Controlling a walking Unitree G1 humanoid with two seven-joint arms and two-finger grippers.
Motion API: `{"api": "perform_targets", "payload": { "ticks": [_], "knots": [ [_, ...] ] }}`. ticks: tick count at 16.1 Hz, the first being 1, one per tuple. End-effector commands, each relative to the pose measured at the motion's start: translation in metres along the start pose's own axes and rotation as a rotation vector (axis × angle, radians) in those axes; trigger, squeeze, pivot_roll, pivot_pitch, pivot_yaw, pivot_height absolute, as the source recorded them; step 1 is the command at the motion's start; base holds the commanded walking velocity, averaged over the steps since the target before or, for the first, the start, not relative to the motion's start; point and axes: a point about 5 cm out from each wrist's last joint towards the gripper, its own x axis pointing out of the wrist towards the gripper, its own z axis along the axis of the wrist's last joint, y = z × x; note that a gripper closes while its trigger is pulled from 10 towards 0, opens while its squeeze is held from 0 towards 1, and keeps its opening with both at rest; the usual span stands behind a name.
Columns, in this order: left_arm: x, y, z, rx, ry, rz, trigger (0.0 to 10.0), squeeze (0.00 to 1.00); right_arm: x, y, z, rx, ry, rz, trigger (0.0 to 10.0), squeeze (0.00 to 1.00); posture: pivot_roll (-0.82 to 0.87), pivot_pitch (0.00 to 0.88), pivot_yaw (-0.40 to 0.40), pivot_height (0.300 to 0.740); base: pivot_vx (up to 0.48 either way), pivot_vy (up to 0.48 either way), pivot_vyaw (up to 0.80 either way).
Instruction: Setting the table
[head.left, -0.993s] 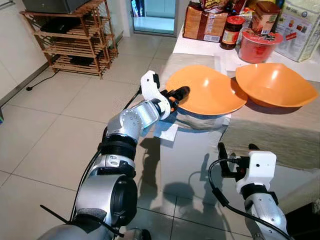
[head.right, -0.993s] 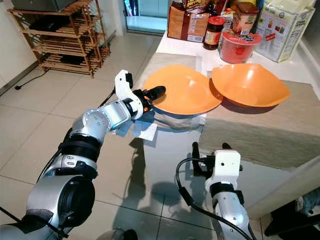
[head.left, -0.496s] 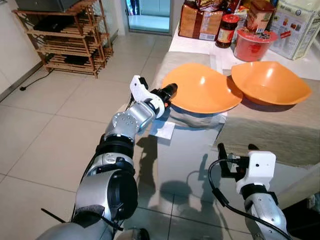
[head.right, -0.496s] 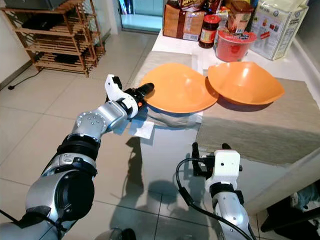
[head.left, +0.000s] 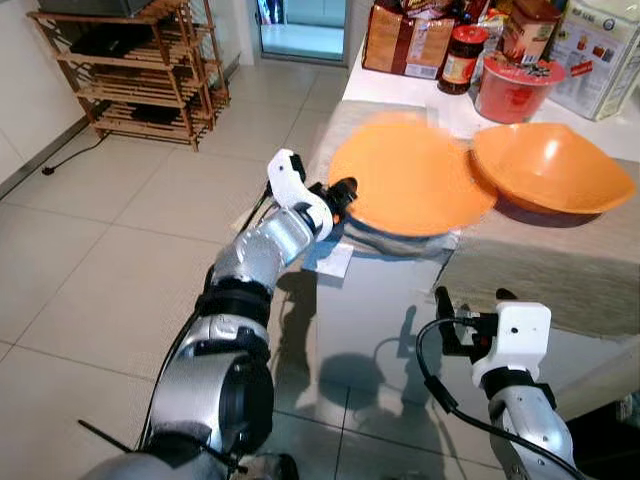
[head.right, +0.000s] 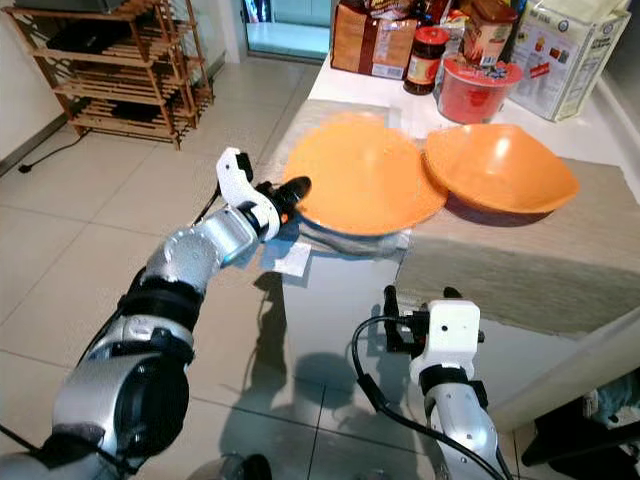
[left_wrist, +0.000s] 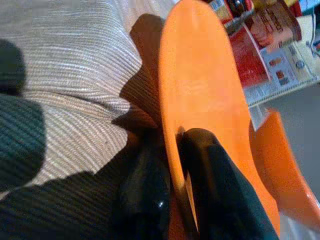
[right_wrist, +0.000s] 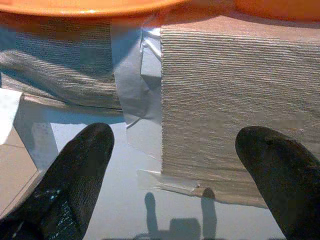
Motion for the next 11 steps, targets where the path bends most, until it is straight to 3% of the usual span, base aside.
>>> {"api": "perform_targets", "payload": {
  "ticks": [1,6,8,11],
  "knots": [
    [0.003,-0.004,-0.018,0.038,0.066,-0.023,0.0,0.00,0.001,-0.001,0.004,-0.006,-0.011,0.003,10.0,0.00,-0.22,0.056,0.043,0.727,0.000,0.000,0.00],
    [-0.001,0.014,-0.013,0.050,0.008,0.103,0.0,0.00,0.004,-0.001,0.004,-0.006,-0.012,0.010,10.0,0.00,-0.21,0.055,0.038,0.727,0.000,0.000,0.00],
    [-0.005,0.027,-0.001,0.040,-0.086,0.228,0.0,0.00,0.004,-0.002,0.004,-0.008,-0.011,0.011,10.0,0.00,-0.21,0.054,0.039,0.727,0.000,0.000,0.00],
    [-0.010,0.029,0.024,0.082,-0.222,0.297,0.0,0.00,0.003,-0.002,0.004,-0.009,-0.010,0.010,10.0,0.00,-0.21,0.057,0.040,0.727,0.000,0.000,0.00]
  ]
}}
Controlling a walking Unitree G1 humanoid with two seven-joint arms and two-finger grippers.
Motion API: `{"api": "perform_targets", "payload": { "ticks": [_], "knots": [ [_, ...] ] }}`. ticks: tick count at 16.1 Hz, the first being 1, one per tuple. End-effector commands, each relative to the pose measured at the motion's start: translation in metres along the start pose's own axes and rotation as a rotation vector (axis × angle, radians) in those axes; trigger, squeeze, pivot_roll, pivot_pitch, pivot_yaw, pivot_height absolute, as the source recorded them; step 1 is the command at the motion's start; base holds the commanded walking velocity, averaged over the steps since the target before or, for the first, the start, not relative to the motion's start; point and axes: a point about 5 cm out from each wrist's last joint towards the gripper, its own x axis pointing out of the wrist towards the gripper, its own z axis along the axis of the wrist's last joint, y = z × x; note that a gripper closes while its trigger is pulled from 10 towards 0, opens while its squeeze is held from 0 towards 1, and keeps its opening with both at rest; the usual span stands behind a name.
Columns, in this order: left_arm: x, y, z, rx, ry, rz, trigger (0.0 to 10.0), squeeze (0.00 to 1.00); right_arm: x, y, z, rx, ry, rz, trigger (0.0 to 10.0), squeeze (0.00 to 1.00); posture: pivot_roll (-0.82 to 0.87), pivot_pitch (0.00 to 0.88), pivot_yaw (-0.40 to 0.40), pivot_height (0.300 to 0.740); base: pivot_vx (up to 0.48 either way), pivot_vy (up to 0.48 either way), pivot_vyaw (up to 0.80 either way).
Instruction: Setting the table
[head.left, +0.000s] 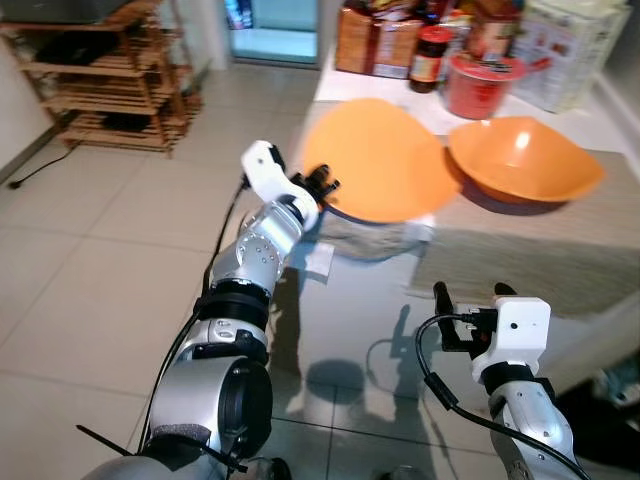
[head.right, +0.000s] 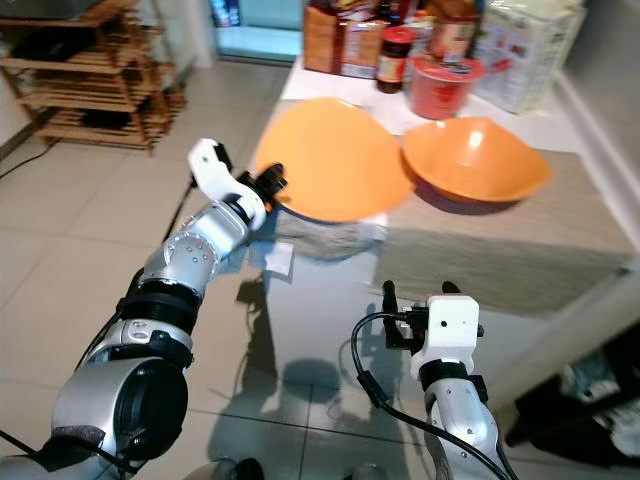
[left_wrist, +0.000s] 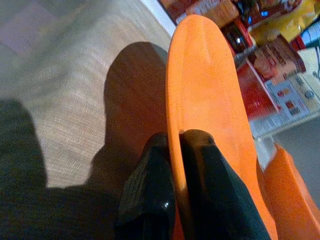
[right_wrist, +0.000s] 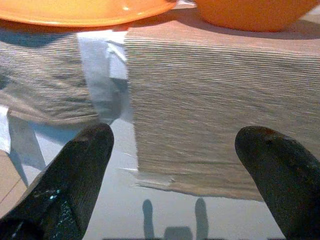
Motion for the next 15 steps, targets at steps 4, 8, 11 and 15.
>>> {"api": "perform_targets", "payload": {
  "ticks": [4,8,11,15],
  "knots": [
    [-0.001,0.014,0.021,0.044,-0.114,0.140,0.0,0.00,0.000,-0.003,0.000,-0.003,0.009,-0.007,10.0,0.00,-0.21,0.058,0.038,0.727,0.000,0.000,0.00],
    [-0.004,0.007,0.054,0.033,-0.241,0.104,0.0,0.00,-0.001,-0.002,-0.002,0.000,0.016,-0.008,10.0,0.00,-0.20,0.055,0.039,0.727,0.000,0.000,0.00],
    [-0.005,0.001,0.066,0.101,-0.273,0.046,0.0,0.00,0.000,-0.002,-0.003,0.002,0.018,-0.005,10.0,0.00,-0.20,0.050,0.038,0.727,0.000,0.000,0.00],
    [-0.013,0.007,0.097,0.087,-0.375,0.059,0.0,0.00,0.000,-0.001,-0.004,0.003,0.020,0.000,10.0,0.00,-0.19,0.054,0.037,0.727,0.000,0.000,0.00]
  ]
}}
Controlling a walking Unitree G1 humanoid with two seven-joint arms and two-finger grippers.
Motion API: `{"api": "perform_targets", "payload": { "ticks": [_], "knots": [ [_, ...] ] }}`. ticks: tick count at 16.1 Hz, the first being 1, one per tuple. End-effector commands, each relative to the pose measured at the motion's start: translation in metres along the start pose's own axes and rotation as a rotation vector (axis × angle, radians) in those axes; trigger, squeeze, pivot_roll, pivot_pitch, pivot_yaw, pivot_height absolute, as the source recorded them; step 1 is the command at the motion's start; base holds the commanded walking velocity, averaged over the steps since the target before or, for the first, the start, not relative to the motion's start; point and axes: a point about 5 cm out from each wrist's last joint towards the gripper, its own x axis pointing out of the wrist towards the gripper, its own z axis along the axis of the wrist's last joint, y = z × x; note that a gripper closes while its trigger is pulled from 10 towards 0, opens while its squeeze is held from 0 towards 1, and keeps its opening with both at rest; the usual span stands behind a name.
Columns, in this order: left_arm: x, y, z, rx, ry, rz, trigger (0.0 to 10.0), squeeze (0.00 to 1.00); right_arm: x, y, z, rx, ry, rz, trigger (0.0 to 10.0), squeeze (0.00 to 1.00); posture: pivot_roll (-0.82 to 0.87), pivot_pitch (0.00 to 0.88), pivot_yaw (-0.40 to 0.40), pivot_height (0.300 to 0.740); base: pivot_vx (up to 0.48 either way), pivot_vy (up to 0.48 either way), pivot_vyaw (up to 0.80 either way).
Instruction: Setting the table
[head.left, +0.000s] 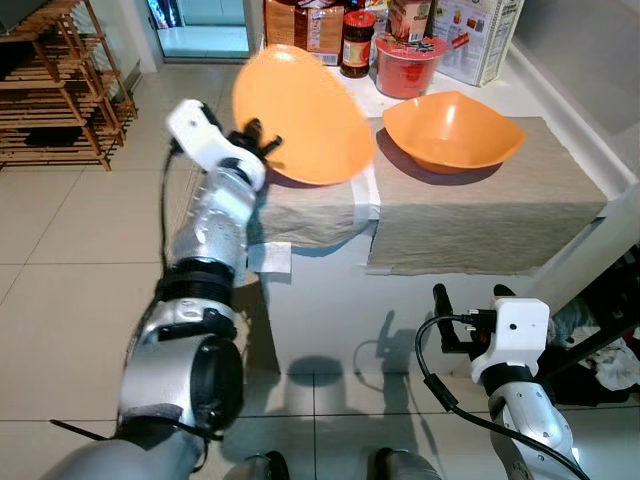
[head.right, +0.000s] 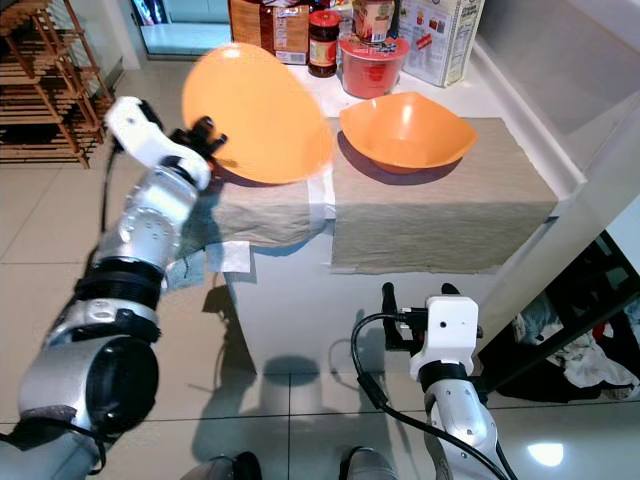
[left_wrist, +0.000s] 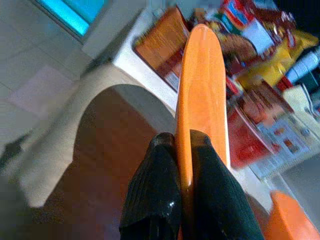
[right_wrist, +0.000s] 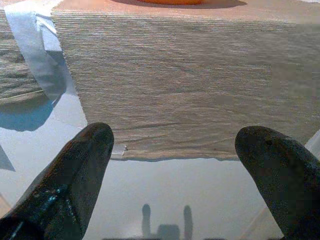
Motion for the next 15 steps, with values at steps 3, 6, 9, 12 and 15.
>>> {"api": "perform_targets", "payload": {
  "ticks": [3,6,9,12,15],
  "knots": [
    [0.003,-0.012,0.036,-0.013,-0.123,-0.035,0.0,0.00,0.001,0.000,-0.001,0.003,0.009,0.000,10.0,0.00,-0.19,0.058,0.036,0.727,0.000,0.000,0.00],
    [0.001,-0.007,0.056,0.201,-0.177,-0.072,0.0,0.00,0.000,-0.001,-0.002,0.004,0.011,-0.005,10.0,0.00,-0.19,0.057,0.037,0.727,0.000,0.000,0.00],
    [-0.002,0.002,0.060,0.286,-0.157,-0.119,0.0,0.00,0.001,-0.002,-0.002,0.000,0.010,-0.003,10.0,0.00,-0.18,0.045,0.036,0.727,0.000,0.000,0.00],
    [-0.007,0.019,0.056,0.399,-0.134,-0.110,0.0,0.00,0.003,-0.001,-0.002,-0.002,0.005,0.002,10.0,0.00,-0.17,0.032,0.036,0.727,0.000,0.000,0.00],
    [-0.014,0.047,0.055,0.551,-0.076,-0.081,0.0,0.00,0.007,-0.002,0.000,-0.003,-0.004,0.001,10.0,0.00,-0.16,0.018,0.036,0.727,0.000,0.000,0.00]
  ]
}}
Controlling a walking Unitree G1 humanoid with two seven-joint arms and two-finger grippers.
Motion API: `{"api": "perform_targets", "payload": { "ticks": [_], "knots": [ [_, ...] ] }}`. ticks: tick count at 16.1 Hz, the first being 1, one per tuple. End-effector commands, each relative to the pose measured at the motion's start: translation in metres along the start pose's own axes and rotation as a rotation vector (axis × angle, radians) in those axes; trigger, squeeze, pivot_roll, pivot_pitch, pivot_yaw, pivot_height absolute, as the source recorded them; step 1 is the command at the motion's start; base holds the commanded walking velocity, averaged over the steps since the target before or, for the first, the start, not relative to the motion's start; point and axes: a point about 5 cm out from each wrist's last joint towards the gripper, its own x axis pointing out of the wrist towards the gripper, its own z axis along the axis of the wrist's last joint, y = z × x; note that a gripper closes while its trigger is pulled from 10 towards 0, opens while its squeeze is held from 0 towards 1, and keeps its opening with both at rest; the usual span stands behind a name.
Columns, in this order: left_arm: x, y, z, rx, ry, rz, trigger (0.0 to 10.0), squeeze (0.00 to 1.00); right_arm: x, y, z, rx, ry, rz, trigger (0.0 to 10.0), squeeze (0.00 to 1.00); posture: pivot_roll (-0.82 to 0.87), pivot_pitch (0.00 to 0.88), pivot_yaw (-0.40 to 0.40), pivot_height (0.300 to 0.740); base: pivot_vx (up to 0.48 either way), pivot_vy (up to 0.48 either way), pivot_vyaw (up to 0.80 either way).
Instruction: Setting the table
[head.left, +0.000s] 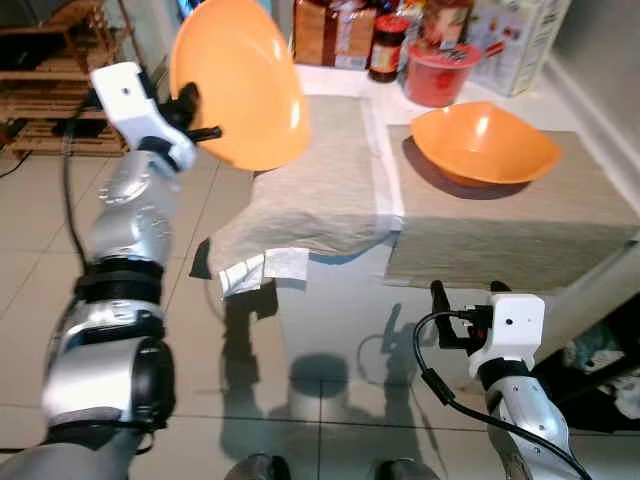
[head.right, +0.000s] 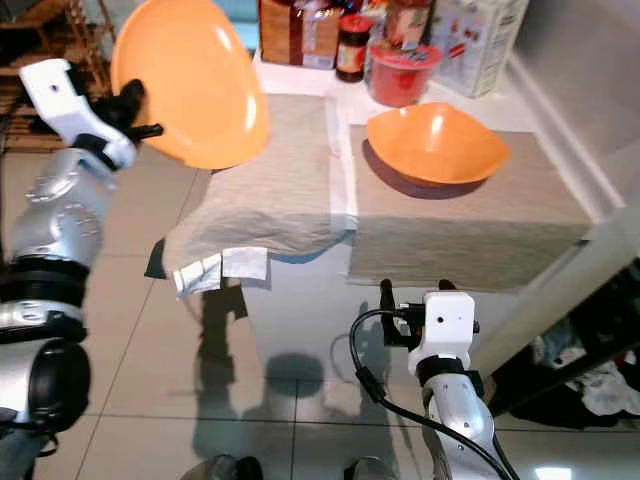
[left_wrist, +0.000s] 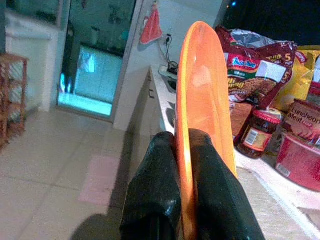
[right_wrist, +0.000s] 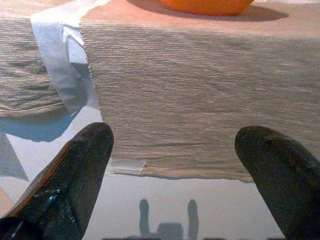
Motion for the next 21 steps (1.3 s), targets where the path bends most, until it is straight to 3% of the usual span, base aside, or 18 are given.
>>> {"api": "perform_targets", "payload": {
  "ticks": [1,4,8,10,12,13,15,16,17,19,20,21],
  "knots": [
    [-0.009,0.019,-0.016,0.055,0.090,0.052,0.0,0.00,0.001,-0.004,-0.001,-0.003,0.000,-0.006,10.0,0.00,-0.15,0.012,0.033,0.727,0.000,0.000,0.00],
    [-0.014,0.029,-0.015,0.092,0.095,0.077,0.0,0.00,0.003,-0.003,-0.002,-0.004,-0.004,0.000,10.0,0.00,-0.14,0.006,0.031,0.727,0.000,0.000,0.00],
    [-0.021,0.046,-0.008,0.304,0.111,0.083,0.0,0.00,0.005,-0.003,-0.002,-0.004,-0.008,0.003,10.0,0.00,-0.13,0.000,0.030,0.727,0.000,0.000,0.00],
    [-0.029,0.049,-0.021,0.459,0.213,0.029,0.0,0.00,0.005,-0.005,-0.001,-0.004,-0.015,-0.001,10.0,0.00,-0.13,0.001,0.031,0.727,0.000,0.000,0.00],
    [-0.034,0.049,-0.029,0.496,0.259,-0.004,0.0,0.00,0.005,-0.005,-0.001,-0.005,-0.018,-0.004,10.0,0.00,-0.13,0.002,0.033,0.727,0.000,0.000,0.00],
    [-0.037,0.044,-0.033,0.482,0.266,-0.035,0.0,0.00,0.004,-0.006,0.000,-0.006,-0.020,-0.004,10.0,0.00,-0.13,0.002,0.033,0.727,0.000,0.000,0.00],
    [-0.043,0.020,-0.046,0.379,0.274,-0.112,0.0,0.00,0.006,-0.008,0.002,-0.005,-0.026,-0.007,10.0,0.00,-0.13,0.001,0.030,0.727,0.000,0.000,0.00],
    [-0.047,0.000,-0.053,0.280,0.276,-0.145,0.0,0.00,0.007,-0.009,0.003,-0.002,-0.030,-0.011,10.0,0.00,-0.13,0.004,0.028,0.727,0.000,0.000,0.00],
    [-0.051,-0.019,-0.060,0.126,0.301,-0.148,0.0,0.00,0.007,-0.010,0.004,-0.002,-0.032,-0.013,10.0,0.00,-0.14,0.005,0.027,0.727,0.000,0.000,0.00],
    [-0.054,-0.022,-0.072,-0.026,0.339,-0.043,0.0,0.00,0.007,-0.010,0.004,-0.001,-0.031,-0.015,10.0,0.00,-0.14,0.004,0.024,0.727,0.000,0.000,0.00],
    [-0.057,-0.026,-0.076,0.026,0.330,-0.049,0.0,0.00,0.008,-0.010,0.004,-0.001,-0.031,-0.015,10.0,0.00,-0.14,0.004,0.024,0.727,0.000,0.000,0.00],
    [-0.062,-0.043,-0.079,0.109,0.299,-0.090,0.0,0.00,0.008,-0.010,0.003,0.000,-0.030,-0.017,10.0,0.00,-0.14,0.005,0.024,0.727,0.000,0.000,0.00]
  ]
}}
